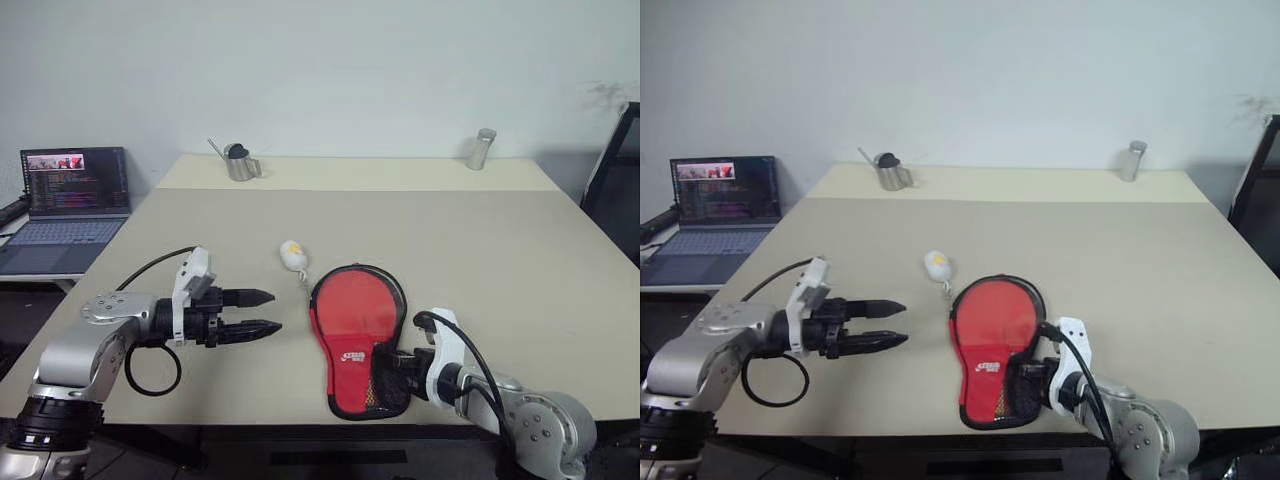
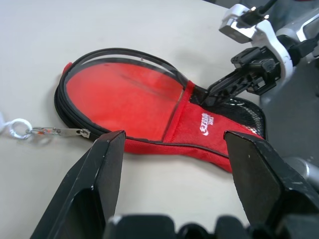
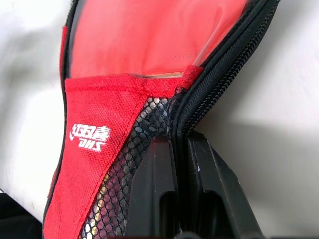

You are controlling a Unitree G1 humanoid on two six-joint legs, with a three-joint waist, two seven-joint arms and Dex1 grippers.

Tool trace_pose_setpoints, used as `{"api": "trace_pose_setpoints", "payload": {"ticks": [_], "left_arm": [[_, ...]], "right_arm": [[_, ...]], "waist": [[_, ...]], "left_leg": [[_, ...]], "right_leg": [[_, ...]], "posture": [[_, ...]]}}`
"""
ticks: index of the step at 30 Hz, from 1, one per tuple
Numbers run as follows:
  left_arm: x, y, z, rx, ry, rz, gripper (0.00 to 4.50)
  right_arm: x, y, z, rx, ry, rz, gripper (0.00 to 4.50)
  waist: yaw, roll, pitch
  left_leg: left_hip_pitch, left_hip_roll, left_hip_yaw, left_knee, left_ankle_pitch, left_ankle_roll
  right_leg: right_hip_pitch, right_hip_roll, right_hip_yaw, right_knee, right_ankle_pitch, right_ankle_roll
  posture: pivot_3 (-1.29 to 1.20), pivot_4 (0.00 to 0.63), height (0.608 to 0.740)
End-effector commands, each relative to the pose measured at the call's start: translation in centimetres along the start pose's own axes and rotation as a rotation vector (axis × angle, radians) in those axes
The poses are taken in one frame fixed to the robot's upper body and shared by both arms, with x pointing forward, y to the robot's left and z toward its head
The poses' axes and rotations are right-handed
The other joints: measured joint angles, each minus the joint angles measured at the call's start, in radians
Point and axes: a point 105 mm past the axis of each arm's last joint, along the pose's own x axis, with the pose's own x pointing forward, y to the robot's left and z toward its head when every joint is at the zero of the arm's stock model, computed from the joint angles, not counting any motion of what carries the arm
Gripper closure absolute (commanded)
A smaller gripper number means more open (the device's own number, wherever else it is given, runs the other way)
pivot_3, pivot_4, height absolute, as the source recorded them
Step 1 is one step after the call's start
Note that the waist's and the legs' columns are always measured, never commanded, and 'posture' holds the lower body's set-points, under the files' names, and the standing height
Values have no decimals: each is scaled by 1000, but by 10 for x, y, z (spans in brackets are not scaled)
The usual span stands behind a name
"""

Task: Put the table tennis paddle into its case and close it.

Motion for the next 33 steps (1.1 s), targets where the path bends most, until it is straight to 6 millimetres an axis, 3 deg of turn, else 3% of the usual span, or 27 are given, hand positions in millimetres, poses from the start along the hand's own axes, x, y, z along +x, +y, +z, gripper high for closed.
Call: {"api": "trace_pose_setpoints", "payload": {"ticks": [1,11,16,24,29,33], "left_arm": [[3,-3,10,36,-1,-14,1067],[8,-7,14,32,10,-44,1067],[10,-6,15,37,9,-38,1067],[11,-6,15,49,8,-29,1067],[8,-4,15,49,-4,-2,1067],[7,-2,15,43,-19,21,1067]], "right_arm": [[-3,12,-5,55,-21,29,4489],[-7,28,-17,113,-13,69,4489],[-7,21,-14,91,1,39,4489],[-18,1,3,55,-58,-53,1882],[-37,7,16,-77,-77,98,164],[-53,9,34,-238,-103,153,73]], "waist": [[0,0,0],[-2,0,0],[-3,0,0],[-3,0,0],[-3,0,0],[-4,0,0]], "left_leg": [[0,0,0,0,0,0],[0,0,0,0,0,0],[0,0,0,0,0,0],[0,0,0,0,0,0],[0,0,1,1,0,0],[0,1,1,1,0,0]], "right_leg": [[0,0,0,0,0,0],[0,0,0,0,0,0],[0,0,0,0,0,0],[0,0,0,0,0,0],[0,0,1,0,0,0],[0,1,0,0,0,0]], "posture": [[0,150,740],[0,150,740],[0,150,740],[0,150,740],[0,150,740],[0,150,740]]}}
